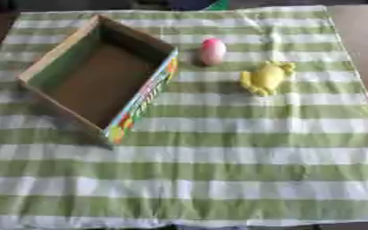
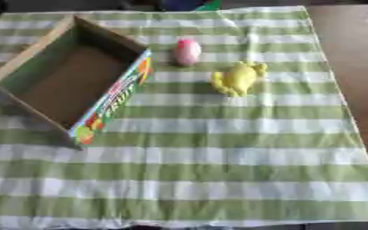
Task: Pick up objects on the table and place them in the box.
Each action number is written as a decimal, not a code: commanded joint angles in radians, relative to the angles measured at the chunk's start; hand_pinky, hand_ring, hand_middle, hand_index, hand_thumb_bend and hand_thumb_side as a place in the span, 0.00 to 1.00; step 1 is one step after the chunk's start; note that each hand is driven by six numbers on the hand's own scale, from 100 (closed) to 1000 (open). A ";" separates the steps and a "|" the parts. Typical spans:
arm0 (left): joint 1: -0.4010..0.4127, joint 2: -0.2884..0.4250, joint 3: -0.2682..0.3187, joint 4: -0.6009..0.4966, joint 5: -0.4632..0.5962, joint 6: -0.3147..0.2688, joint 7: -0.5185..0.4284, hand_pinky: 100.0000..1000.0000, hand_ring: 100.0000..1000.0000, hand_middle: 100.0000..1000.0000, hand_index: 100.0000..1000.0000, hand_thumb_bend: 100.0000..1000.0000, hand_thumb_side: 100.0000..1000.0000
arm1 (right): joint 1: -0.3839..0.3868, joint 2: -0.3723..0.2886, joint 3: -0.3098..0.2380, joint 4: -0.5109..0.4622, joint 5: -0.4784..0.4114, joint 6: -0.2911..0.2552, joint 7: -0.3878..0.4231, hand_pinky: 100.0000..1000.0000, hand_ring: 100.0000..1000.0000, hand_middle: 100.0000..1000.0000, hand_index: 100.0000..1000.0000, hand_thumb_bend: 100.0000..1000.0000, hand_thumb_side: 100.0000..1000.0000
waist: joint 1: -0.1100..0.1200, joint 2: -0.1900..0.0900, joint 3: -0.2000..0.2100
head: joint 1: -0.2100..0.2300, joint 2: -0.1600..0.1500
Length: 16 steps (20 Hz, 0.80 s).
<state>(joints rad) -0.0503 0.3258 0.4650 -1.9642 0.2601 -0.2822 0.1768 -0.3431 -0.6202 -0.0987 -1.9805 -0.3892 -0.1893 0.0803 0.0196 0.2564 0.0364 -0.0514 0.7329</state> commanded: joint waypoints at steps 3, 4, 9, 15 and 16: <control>-0.001 0.028 0.004 -0.009 -0.001 -0.006 -0.005 0.48 0.69 0.64 0.73 0.00 0.92 | -0.027 -0.063 -0.005 -0.020 0.015 -0.025 0.004 0.75 0.77 0.64 0.88 0.00 0.98 | 0.000 -0.005 -0.003 | 0.011 -0.034; -0.002 0.028 0.004 -0.008 -0.001 -0.006 -0.006 0.48 0.69 0.64 0.73 0.00 0.92 | -0.033 -0.073 -0.004 -0.020 0.022 -0.033 0.006 0.75 0.77 0.65 0.88 0.00 0.98 | 0.000 -0.003 -0.004 | 0.011 -0.038; -0.007 0.027 0.006 -0.006 -0.003 -0.011 -0.012 0.48 0.69 0.64 0.73 0.00 0.92 | -0.066 -0.128 -0.004 -0.020 0.075 -0.076 0.016 0.75 0.79 0.68 0.88 0.00 0.93 | 0.000 0.015 -0.010 | 0.010 -0.048; -0.009 0.017 0.012 0.000 -0.011 -0.016 -0.020 0.48 0.69 0.64 0.72 0.00 0.92 | -0.096 -0.191 -0.015 -0.020 0.150 -0.136 0.037 0.76 0.82 0.71 0.90 0.00 0.92 | 0.003 0.044 -0.019 | 0.006 -0.046; -0.009 0.016 0.013 0.001 -0.013 -0.018 -0.020 0.48 0.69 0.64 0.72 0.00 0.92 | -0.098 -0.202 -0.016 -0.020 0.162 -0.144 0.039 0.76 0.82 0.72 0.90 0.00 0.93 | 0.004 0.047 -0.020 | 0.006 -0.044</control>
<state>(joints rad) -0.0537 0.3250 0.4656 -1.9550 0.2534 -0.2970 0.1603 -0.4274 -0.7746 -0.0989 -1.9805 -0.2468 -0.3192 0.1172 0.0245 0.3191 0.0167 -0.0437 0.6933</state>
